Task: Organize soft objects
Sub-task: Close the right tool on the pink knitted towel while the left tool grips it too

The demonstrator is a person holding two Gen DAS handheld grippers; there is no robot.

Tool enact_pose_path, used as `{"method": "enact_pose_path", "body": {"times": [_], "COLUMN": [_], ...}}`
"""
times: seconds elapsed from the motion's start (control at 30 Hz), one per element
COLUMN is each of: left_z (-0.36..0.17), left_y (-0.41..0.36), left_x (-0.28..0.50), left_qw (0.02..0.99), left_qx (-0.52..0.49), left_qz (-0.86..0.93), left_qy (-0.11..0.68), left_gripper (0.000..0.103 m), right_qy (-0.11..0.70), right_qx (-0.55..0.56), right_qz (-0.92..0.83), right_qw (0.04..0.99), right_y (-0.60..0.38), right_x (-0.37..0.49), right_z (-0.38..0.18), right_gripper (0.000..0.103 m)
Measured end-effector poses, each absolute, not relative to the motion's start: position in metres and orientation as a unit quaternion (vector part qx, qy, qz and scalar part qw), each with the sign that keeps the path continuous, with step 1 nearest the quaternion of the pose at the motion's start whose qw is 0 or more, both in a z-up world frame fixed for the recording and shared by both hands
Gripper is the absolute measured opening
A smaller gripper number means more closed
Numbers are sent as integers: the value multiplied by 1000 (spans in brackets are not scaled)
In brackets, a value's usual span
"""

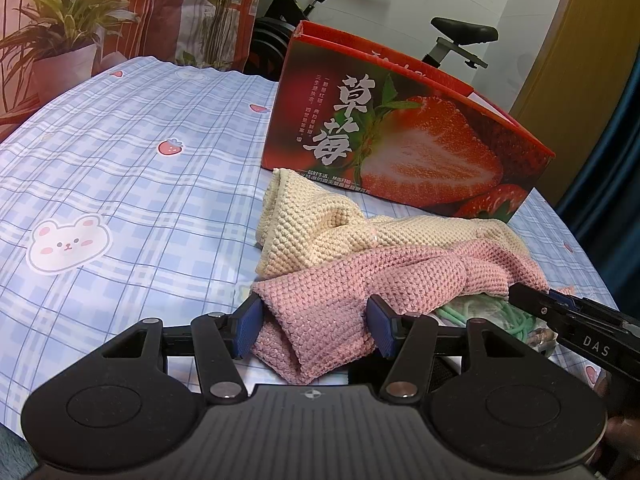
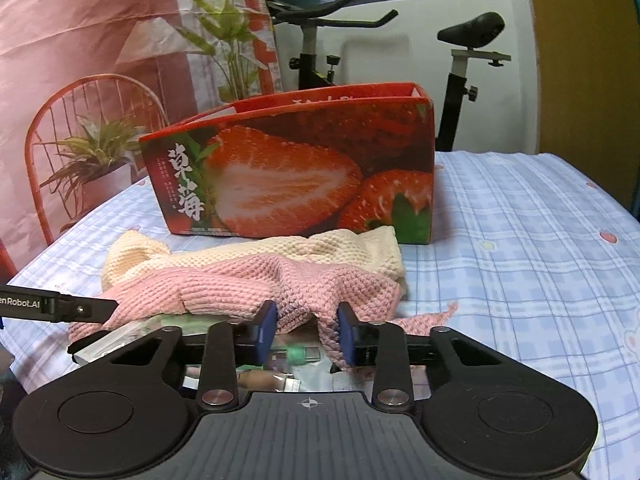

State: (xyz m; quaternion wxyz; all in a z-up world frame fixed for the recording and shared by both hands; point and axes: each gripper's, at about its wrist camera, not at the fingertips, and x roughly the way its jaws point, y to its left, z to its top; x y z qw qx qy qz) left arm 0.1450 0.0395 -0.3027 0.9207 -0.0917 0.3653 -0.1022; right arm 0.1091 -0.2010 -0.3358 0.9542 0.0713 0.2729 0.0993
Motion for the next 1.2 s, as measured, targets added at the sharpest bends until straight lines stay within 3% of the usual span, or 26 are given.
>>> {"method": "enact_pose_path", "body": {"times": [0.23, 0.33, 0.57, 0.63, 0.77, 0.87, 1.2], "left_z": [-293, -288, -294, -294, -290, -283, -230], "left_y": [40, 39, 38, 41, 43, 41, 35], "left_x": [138, 134, 138, 138, 135, 130, 122], "left_qw": [923, 926, 921, 921, 925, 932, 956], "left_qx": [-101, -104, -100, -108, -110, -99, -67], "left_qz": [-102, -110, -111, -111, -124, -134, -154], "left_qy": [358, 347, 360, 358, 343, 323, 240], "left_gripper": [61, 67, 70, 61, 16, 11, 10], "right_qy": [267, 265, 266, 266, 266, 262, 206], "right_qx": [69, 68, 54, 52, 58, 57, 72], "right_qz": [107, 112, 141, 142, 142, 147, 148], "right_qw": [955, 955, 952, 952, 952, 952, 965], "right_y": [-200, -198, -188, -186, -185, -185, -194], "right_x": [107, 106, 103, 103, 102, 101, 96], "right_z": [-334, -332, -332, -331, -332, -330, -296], "right_gripper": [20, 18, 17, 17, 17, 15, 8]}}
